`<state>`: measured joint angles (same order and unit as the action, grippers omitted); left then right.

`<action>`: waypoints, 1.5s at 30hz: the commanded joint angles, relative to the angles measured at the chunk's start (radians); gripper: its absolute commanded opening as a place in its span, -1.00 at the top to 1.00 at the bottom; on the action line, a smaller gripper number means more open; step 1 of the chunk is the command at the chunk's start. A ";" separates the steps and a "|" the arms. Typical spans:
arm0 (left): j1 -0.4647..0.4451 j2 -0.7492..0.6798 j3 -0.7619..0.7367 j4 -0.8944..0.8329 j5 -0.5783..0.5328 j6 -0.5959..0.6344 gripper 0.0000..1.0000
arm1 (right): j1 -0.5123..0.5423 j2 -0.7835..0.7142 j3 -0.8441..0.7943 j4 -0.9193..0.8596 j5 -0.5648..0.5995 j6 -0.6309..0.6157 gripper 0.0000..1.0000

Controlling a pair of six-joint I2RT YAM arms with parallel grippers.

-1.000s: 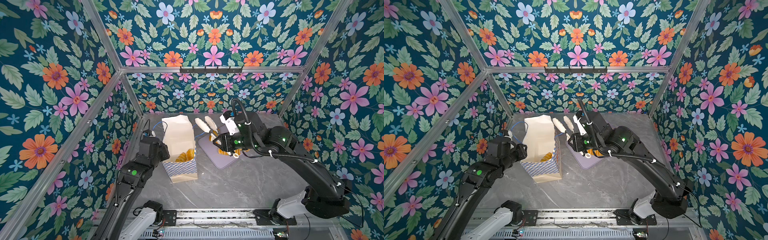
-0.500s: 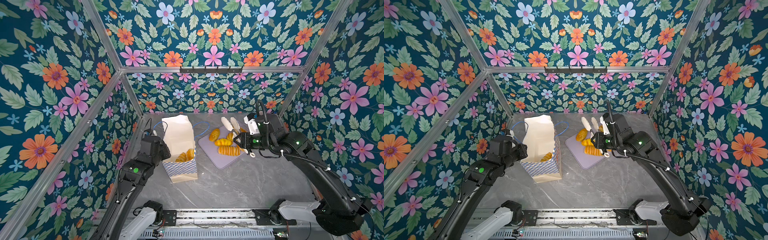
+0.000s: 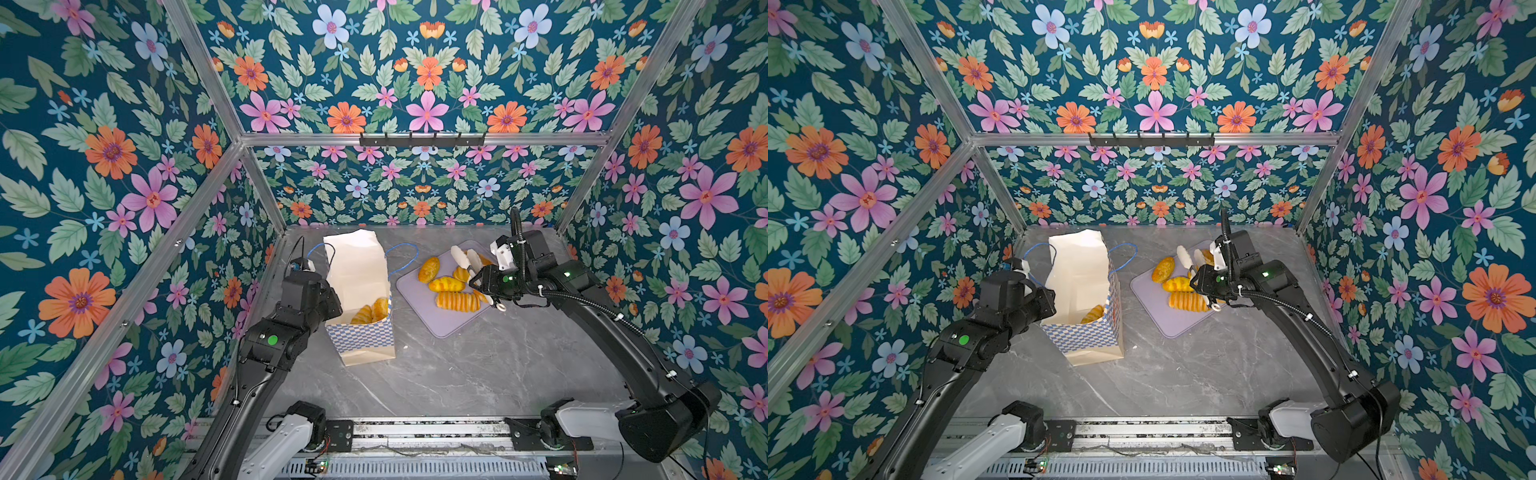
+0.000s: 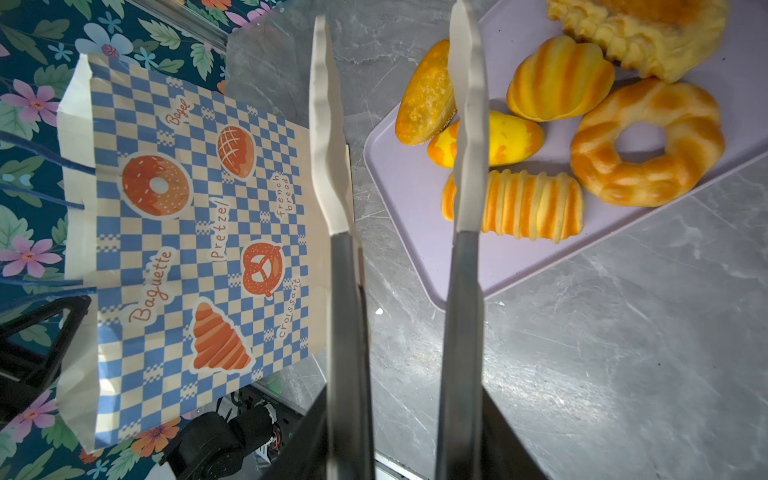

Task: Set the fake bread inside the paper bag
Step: 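Move the tongs back over the bread tray with the right gripper, then lower the tongs onto the small oval golden bun and squeeze them shut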

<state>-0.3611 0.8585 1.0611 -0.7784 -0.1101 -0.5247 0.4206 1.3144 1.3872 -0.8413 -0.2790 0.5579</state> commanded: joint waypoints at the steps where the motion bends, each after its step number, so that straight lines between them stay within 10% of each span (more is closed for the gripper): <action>1: 0.001 -0.001 0.002 0.024 0.004 0.004 0.42 | -0.012 0.025 -0.003 0.072 -0.033 0.017 0.12; 45: 0.001 -0.015 -0.023 0.037 0.016 0.003 0.38 | -0.069 0.644 0.304 0.105 -0.170 0.018 0.03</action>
<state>-0.3611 0.8459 1.0382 -0.7567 -0.1028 -0.5240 0.3515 1.9499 1.6749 -0.7372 -0.4370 0.5903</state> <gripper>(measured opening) 0.312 0.482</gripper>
